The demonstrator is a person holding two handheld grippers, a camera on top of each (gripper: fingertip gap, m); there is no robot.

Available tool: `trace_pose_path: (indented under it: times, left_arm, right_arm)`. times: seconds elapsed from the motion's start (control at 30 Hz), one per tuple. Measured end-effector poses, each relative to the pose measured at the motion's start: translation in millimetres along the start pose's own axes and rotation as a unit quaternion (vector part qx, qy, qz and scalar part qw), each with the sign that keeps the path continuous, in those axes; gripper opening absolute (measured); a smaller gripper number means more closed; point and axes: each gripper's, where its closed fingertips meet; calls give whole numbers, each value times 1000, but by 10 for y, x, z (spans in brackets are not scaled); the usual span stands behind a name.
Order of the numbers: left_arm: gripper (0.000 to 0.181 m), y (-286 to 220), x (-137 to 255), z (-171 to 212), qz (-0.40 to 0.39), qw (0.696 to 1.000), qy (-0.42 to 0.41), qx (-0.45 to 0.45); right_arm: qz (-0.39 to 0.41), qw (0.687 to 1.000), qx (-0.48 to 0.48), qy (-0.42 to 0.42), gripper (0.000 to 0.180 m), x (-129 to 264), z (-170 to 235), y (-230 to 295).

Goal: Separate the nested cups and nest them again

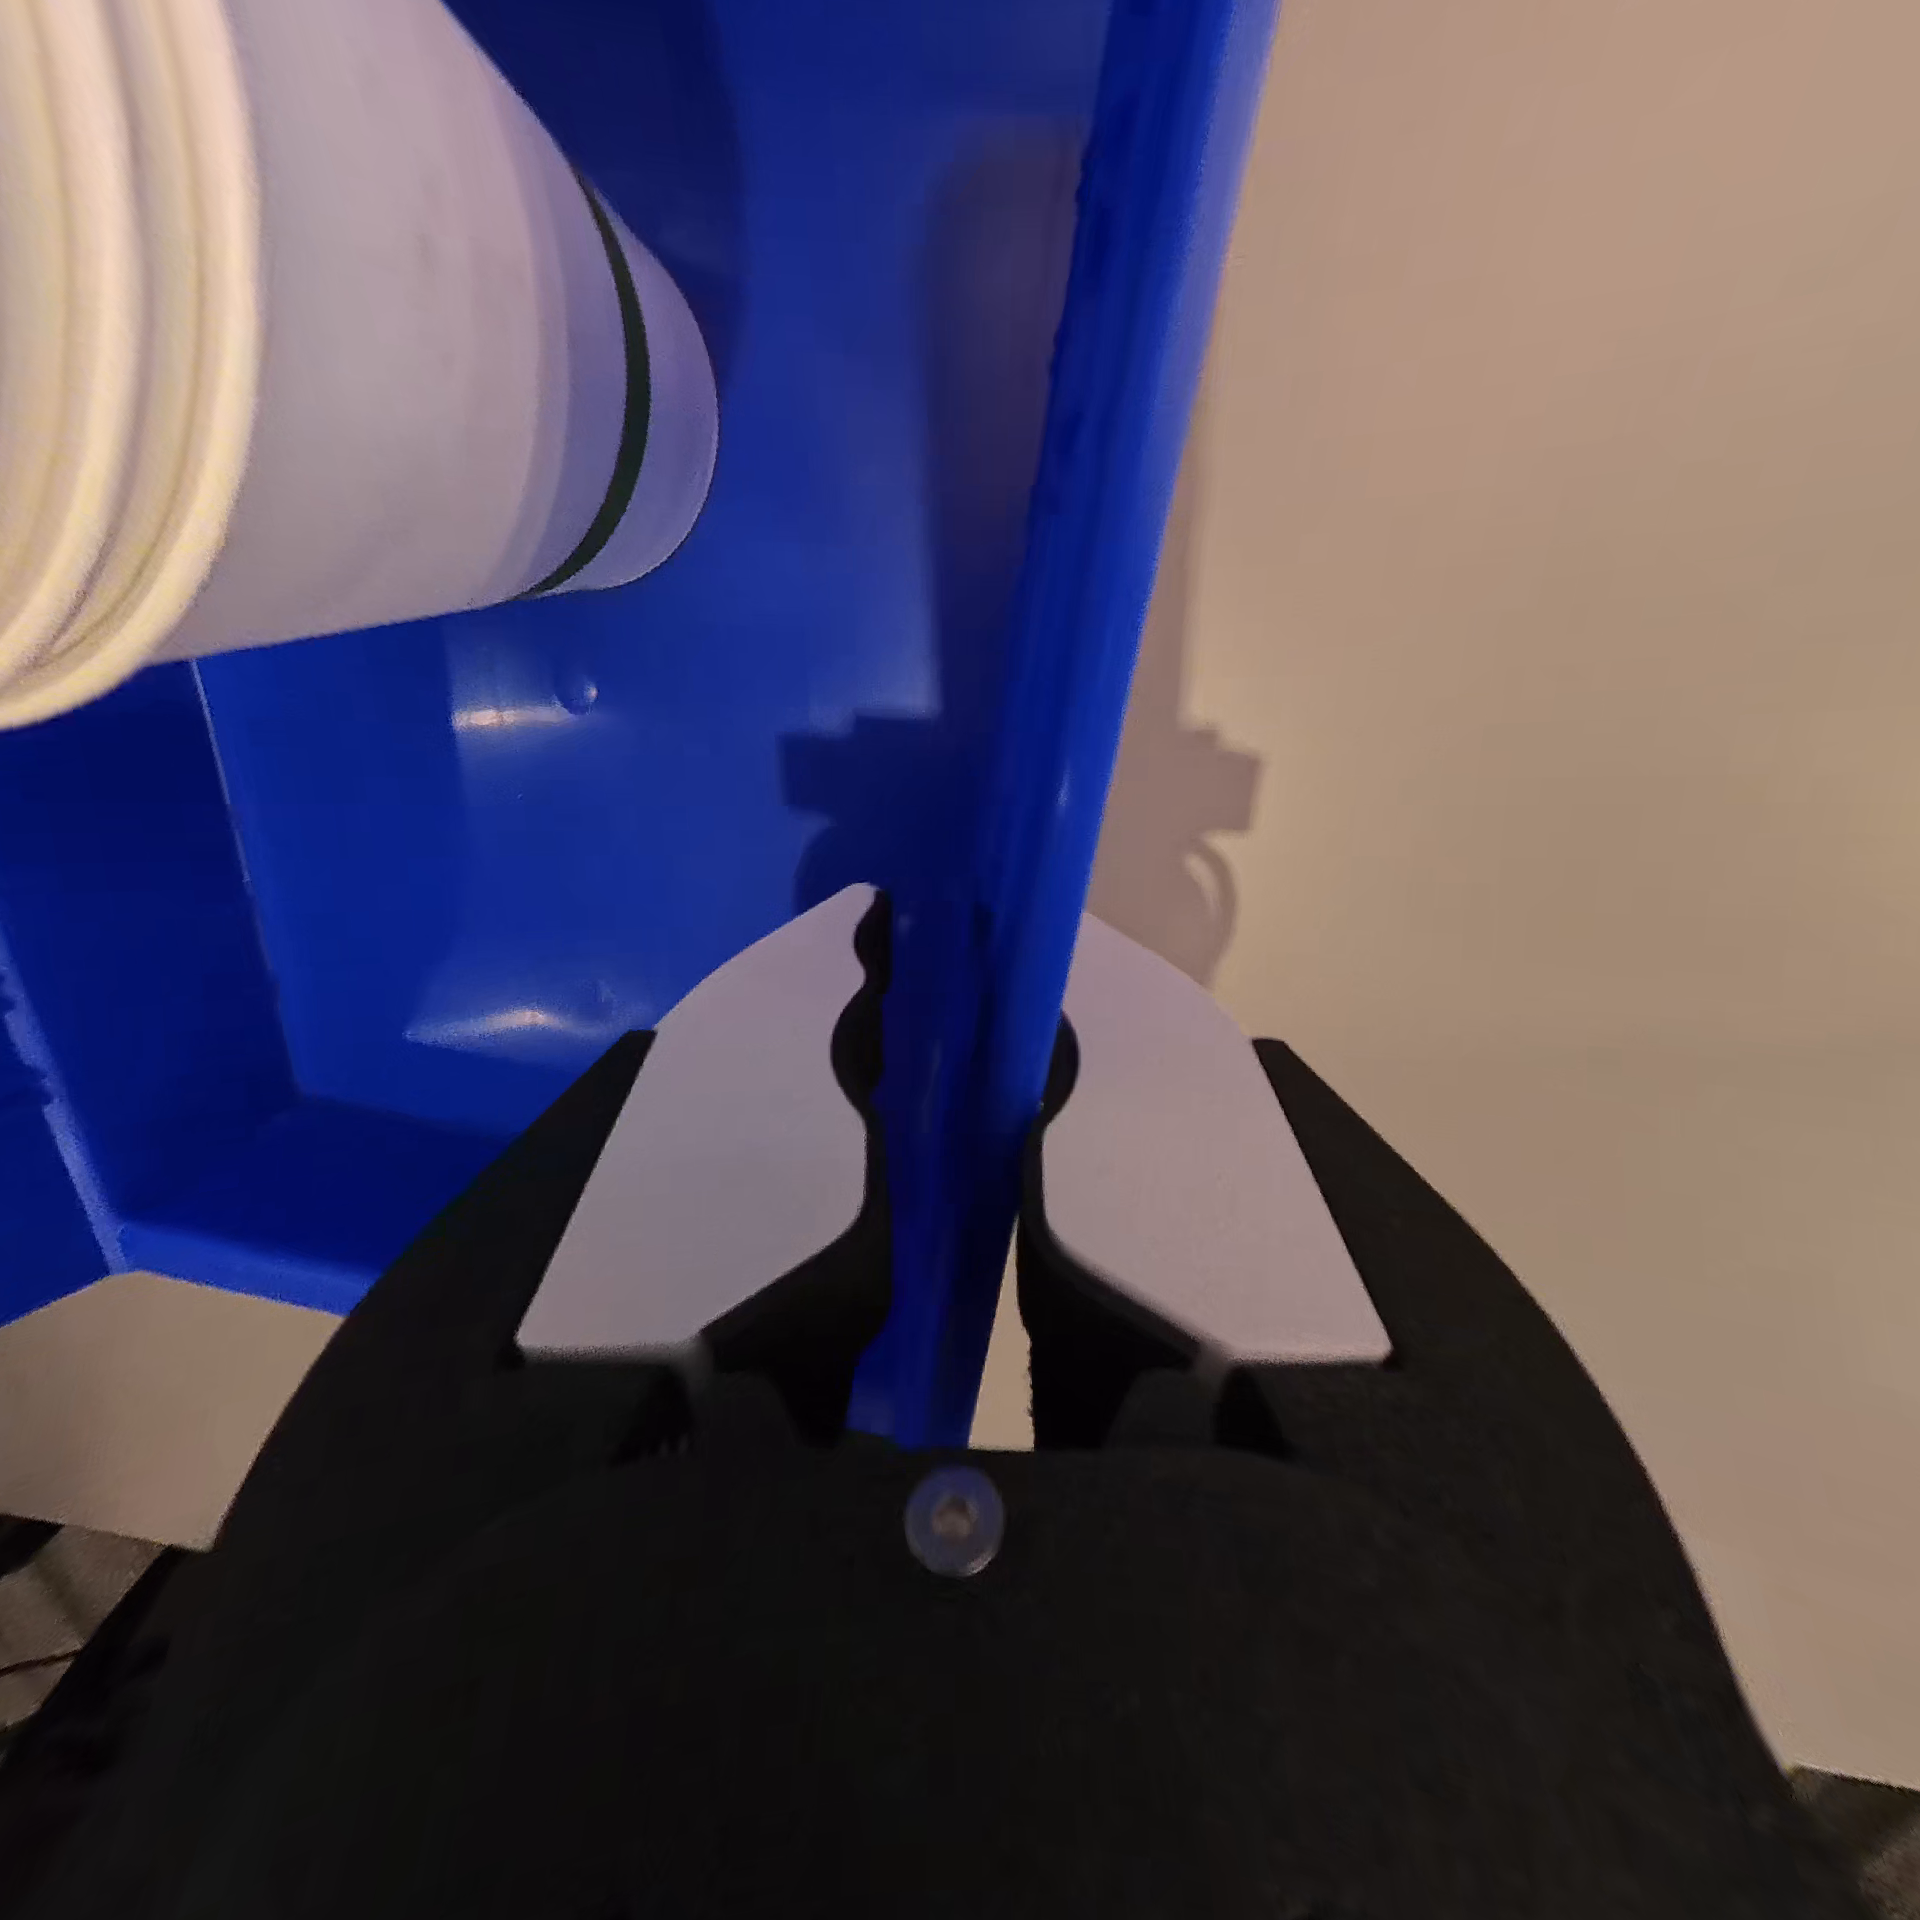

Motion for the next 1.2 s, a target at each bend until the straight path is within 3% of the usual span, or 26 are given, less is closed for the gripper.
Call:
trace_pose_path:
  times: [0.17,0.27,0.5,0.83,1.0,1.2]
  left_arm:
    - [56,-148,56,-110,65,996,-50,35]
    - [65,-122,283,-197,75,991,-103,48]
    - [60,155,933,117,63,982,-168,54]
    - [54,750,1389,920,46,971,-198,127]
    - [54,971,1535,1281,25,969,-197,148]
    - [54,1323,1763,1709,-18,959,-209,190]
  right_arm:
    - [35,999,7,17,13,-37,10,-84]
    - [5,1000,-7,19,6,-41,1,-44]
    - [-26,999,-17,14,5,-18,5,-87]
    - [-25,998,9,54,4,282,232,-137]
    - [-24,998,20,55,5,717,245,30]
    - [-19,998,55,22,4,1669,4,739]
Point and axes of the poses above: each gripper's, where its closed fingertips meet, x back along the fingers, z out of its underside, y = z × x across the jaws, and after that the axes turned 8 degrees about z, right-handed
